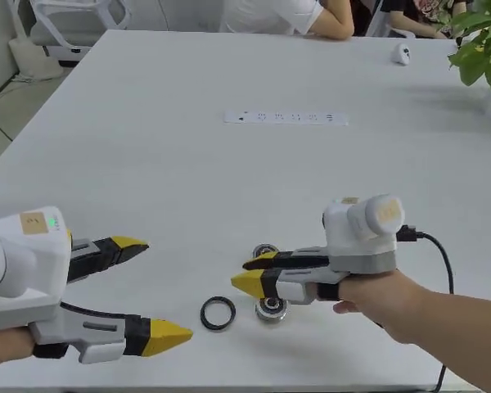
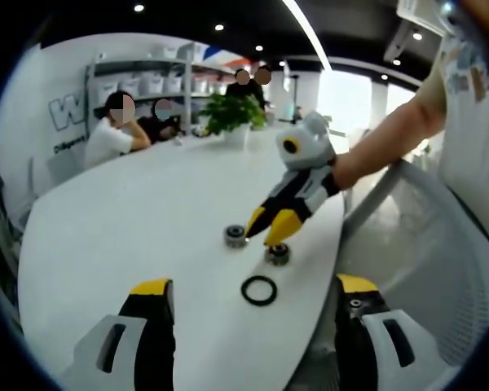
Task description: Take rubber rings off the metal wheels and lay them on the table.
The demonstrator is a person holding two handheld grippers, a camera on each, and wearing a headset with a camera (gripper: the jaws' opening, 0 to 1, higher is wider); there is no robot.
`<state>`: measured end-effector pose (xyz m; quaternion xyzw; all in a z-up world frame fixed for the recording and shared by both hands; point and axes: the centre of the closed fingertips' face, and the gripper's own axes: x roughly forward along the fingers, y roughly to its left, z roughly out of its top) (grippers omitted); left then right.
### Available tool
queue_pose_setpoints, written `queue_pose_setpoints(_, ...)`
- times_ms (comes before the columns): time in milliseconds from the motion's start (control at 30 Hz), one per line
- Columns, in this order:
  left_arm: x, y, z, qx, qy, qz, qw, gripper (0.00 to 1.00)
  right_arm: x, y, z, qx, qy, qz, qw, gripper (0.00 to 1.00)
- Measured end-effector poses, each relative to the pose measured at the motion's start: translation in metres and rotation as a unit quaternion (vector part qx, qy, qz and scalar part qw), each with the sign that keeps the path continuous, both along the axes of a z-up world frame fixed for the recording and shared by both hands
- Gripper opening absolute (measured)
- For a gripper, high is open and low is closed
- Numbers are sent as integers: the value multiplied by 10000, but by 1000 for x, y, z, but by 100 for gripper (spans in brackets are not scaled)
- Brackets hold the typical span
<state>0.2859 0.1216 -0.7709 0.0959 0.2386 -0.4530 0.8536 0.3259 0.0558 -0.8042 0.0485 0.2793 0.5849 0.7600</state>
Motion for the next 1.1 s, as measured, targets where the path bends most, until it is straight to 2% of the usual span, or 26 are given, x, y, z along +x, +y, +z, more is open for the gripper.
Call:
queue_pose_setpoints(167, 1, 0, 2, -14, -26, 22, 10000, 81, 2, -14, 16, 86, -311, -67, 9995, 28)
queue_pose_setpoints(467, 1, 3, 5, 26, -73, 33, 10000, 82, -3, -41, 33, 73, -760, -136, 9970, 41)
queue_pose_setpoints(600, 2, 4, 9, -11, -96, 77, 9999, 82, -5, -51, 41, 97, -888, -191, 9958, 46)
queue_pose_setpoints(900, 0, 6, 11, 6, -115, 83, 9999, 84, -11, -79, 46, -30, -1206, -316, 9922, 55)
queue_pose_setpoints(1100, -1, 8, 12, 5, -139, 140, 9998, 84, -12, -96, 46, -149, -1245, -516, 9908, 61)
